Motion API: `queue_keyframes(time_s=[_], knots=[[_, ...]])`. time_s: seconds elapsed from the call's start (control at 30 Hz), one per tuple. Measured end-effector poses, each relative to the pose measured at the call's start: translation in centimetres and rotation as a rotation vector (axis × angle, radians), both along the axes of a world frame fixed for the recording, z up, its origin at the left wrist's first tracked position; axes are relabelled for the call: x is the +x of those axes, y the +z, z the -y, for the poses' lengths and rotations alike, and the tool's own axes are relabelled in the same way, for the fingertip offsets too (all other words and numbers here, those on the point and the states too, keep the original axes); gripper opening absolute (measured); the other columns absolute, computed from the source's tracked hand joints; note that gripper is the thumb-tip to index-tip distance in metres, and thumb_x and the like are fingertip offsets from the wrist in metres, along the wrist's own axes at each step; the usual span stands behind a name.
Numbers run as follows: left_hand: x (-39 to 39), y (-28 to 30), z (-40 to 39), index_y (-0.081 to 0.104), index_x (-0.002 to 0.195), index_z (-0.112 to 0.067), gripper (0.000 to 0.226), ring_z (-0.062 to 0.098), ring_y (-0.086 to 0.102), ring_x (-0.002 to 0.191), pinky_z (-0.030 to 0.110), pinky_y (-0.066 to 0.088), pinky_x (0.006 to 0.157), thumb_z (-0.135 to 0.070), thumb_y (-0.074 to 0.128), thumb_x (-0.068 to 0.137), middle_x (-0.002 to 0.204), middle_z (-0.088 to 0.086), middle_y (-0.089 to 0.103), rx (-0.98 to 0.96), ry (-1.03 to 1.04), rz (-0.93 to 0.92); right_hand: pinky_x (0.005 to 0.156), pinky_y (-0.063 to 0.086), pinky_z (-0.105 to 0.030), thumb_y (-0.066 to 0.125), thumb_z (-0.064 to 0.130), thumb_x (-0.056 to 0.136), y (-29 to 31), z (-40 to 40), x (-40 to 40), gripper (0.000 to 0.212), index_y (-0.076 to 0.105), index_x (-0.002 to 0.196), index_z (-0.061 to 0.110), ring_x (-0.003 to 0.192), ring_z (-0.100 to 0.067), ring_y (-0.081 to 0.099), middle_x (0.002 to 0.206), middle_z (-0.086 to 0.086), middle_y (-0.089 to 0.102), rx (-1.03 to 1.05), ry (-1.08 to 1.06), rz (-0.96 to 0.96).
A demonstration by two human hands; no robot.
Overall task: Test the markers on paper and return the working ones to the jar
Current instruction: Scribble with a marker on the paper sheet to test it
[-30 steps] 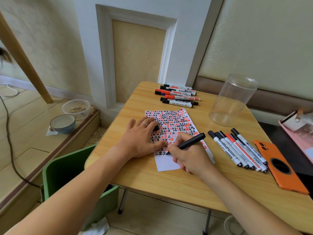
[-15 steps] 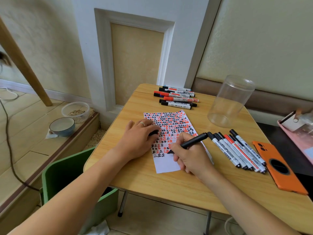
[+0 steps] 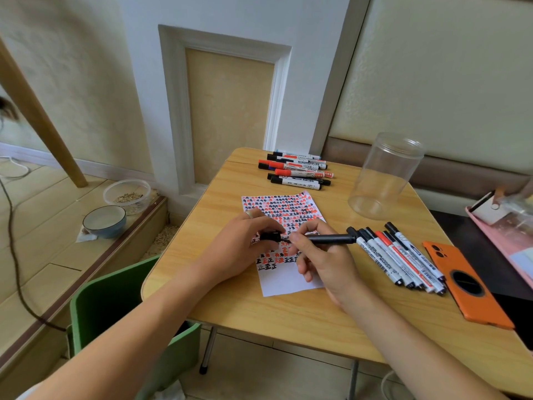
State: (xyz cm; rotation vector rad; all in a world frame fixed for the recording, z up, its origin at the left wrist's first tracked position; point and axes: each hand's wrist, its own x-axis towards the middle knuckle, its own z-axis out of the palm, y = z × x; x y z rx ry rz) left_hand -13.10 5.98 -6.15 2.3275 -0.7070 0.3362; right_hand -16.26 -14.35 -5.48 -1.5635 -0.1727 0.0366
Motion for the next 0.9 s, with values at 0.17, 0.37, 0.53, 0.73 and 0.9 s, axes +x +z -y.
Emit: queue_keyframes(time_s=[0.17,0.37,0.53,0.73,0.9], knots=[[-1.0,0.1,1.2,0.071,0.111,-0.020,0.021,0.008,0.055,0.089,0.025,0.046,0.073,-0.021,0.076,0.090,0.097,-0.006,0.061,-0.056,-0.088,0.028,0.038,0.040,-0.024,0.072,0.019,0.095,0.0,-0.1,-0.1,0.020,0.056,0.095,0.007,0.046,-0.019,0.053,0.073,-0.011,0.067,-0.003,0.010,-0.013],[-1.2,0.0,1.5,0.071,0.107,-0.021,0.018,0.005,0.055,0.087,0.017,0.043,0.070,-0.022,0.076,0.090,0.093,-0.011,0.058,-0.103,-0.121,0.010,0.037,0.026,-0.019,0.074,0.020,0.092,0.1,-0.1,-0.1,0.024,0.054,0.091,0.007,0.042,-0.013,0.036,0.062,-0.011,0.050,-0.023,0.003,-0.026],[-1.2,0.2,1.3,0.070,0.107,-0.020,0.017,0.008,0.061,0.086,0.026,0.052,0.072,-0.027,0.075,0.091,0.094,-0.009,0.063,-0.152,-0.124,-0.003,0.040,0.028,-0.018,0.078,0.029,0.083,0.3,0.1,-0.1,0.029,0.062,0.092,0.007,0.045,-0.012,0.037,0.064,-0.008,0.051,0.046,0.016,-0.046],[-1.2,0.5,1.1,0.069,0.107,-0.019,0.013,0.006,0.062,0.082,0.012,0.042,0.067,-0.019,0.071,0.093,0.089,-0.014,0.066,-0.185,-0.085,0.016,0.046,0.033,-0.023,0.056,0.048,0.093,0.2,0.6,0.0,0.041,0.072,0.098,0.011,0.052,-0.014,0.049,0.075,-0.009,0.062,0.180,0.032,-0.121],[-1.2,0.5,1.1,0.065,0.104,-0.019,0.011,0.012,0.063,0.077,0.027,0.049,0.065,-0.020,0.070,0.094,0.086,-0.012,0.067,-0.227,-0.119,-0.019,0.041,0.033,-0.020,0.064,0.022,0.098,0.5,0.7,0.1,0.011,0.062,0.090,0.015,0.048,-0.014,0.049,0.072,-0.012,0.062,0.188,-0.032,-0.129]])
